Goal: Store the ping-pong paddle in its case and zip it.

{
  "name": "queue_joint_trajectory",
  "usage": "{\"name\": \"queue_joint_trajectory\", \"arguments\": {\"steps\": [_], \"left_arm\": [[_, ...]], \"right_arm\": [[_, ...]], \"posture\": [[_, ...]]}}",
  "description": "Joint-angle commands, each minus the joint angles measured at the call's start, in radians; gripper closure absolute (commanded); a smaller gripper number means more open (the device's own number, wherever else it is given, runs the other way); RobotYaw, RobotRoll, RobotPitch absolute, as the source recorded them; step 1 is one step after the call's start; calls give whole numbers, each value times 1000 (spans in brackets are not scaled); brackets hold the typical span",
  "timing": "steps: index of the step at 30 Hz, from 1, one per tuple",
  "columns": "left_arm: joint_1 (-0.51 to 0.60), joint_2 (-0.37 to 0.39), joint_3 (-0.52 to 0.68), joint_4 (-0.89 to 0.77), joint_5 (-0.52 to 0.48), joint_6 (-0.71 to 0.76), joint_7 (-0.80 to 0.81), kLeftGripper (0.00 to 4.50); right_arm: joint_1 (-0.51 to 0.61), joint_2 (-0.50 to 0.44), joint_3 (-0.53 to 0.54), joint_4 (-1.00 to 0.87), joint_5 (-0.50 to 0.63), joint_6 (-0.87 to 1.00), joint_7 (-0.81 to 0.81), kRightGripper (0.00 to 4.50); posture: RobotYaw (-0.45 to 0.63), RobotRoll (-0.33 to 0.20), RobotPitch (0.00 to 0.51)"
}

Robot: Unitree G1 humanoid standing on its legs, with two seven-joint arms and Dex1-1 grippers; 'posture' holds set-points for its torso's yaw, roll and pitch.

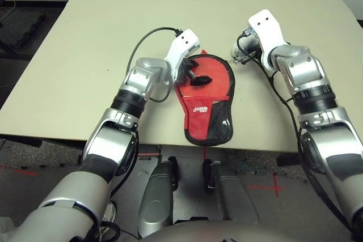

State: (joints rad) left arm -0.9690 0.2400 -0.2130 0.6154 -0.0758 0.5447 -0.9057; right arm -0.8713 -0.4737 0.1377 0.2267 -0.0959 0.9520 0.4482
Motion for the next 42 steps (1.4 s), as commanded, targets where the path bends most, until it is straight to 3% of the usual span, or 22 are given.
{"name": "queue_joint_trajectory", "arguments": {"steps": [1,16,23,33,42], "left_arm": [[32,6,-19,93,35,30,29,0],[9,-2,-25,163,49,-4,34,0],[-15,-13,-28,206,55,-24,41,0],[-44,-32,-28,258,69,-56,39,0],[-55,-39,-28,290,73,-81,40,0]], "right_arm": [[62,-75,-18,-162,-1,124,14,4463],[237,-214,58,-662,118,413,68,4463],[335,-329,127,-837,165,485,79,4463],[438,-480,163,-1127,336,654,126,4463],[449,-613,144,-1229,498,662,179,4463]], "posture": [[-58,0,257],[-101,0,262],[-123,0,265],[-151,0,268],[-176,0,266]]}}
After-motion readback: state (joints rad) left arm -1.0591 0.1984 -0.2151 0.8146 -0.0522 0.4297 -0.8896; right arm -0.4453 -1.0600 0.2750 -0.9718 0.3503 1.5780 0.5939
